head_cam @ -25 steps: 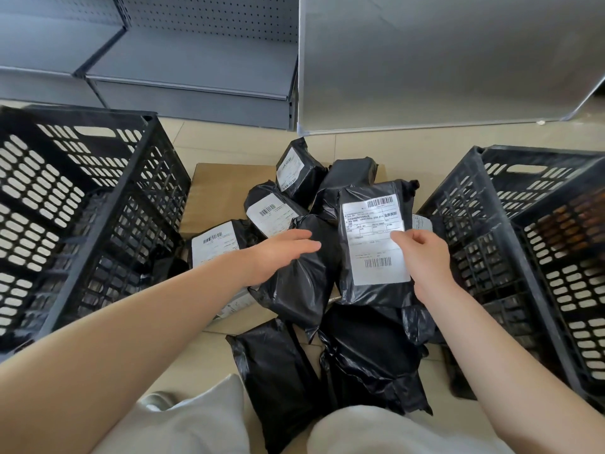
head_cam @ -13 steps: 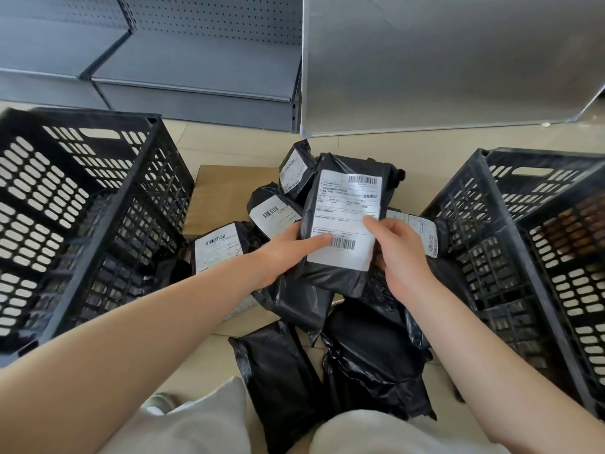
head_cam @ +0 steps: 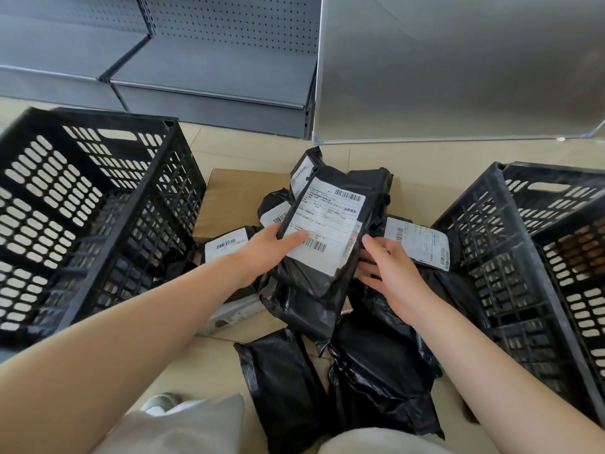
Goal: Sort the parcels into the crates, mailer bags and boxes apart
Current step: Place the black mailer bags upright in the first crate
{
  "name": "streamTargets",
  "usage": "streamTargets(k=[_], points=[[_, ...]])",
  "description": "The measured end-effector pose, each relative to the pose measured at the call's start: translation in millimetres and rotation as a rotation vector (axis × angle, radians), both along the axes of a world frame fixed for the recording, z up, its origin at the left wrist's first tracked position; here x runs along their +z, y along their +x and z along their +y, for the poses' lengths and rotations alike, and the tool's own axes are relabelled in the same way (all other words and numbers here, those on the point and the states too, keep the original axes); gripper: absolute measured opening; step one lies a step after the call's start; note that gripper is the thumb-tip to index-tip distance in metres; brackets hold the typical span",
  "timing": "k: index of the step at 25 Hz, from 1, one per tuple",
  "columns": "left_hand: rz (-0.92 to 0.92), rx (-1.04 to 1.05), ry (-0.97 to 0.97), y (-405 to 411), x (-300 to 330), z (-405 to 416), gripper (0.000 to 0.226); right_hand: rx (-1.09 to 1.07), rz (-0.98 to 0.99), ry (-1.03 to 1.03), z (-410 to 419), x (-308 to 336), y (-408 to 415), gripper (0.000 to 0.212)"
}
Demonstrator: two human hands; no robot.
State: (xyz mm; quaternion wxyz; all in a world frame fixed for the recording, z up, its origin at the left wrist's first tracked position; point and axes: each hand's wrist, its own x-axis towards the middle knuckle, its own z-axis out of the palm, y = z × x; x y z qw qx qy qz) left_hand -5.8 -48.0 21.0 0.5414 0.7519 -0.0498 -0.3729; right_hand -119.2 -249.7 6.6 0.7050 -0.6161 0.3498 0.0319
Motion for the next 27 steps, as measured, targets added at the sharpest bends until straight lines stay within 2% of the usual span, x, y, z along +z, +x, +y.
streamTargets(k=[3,7,10,15,18,23,27], points=[[-0.069,0.090,0.006,23.3,12.2,22.2,0.019,0.080,0.013,-0.049,-1.3,6.5,8.5,0.057],[-0.107,0.308,-0.018,66.2,27.0,70.6,0.036,0.206,0.019,-0.135,19.0,21.9,41.0,0.044],[-0.096,0.434,-0.037,101.9,44.5,117.0,0.023,0.305,0.034,-0.225,51.0,29.4,79.4,0.048],[-0.166,0.592,0.023,151.9,54.5,197.4,0.030,0.541,-0.010,-0.316,133.7,35.2,136.8,0.047],[-0.189,0.697,0.033,170.3,47.3,240.0,0.029,0.708,-0.054,-0.281,205.7,33.5,162.5,0.048],[-0.242,0.812,0.101,191.8,28.2,287.3,0.032,0.762,-0.023,-0.161,303.8,14.0,191.6,0.082],[-0.259,0.795,0.180,196.8,10.4,310.2,0.035,0.679,0.027,-0.138,326.7,10.4,204.6,0.089]])
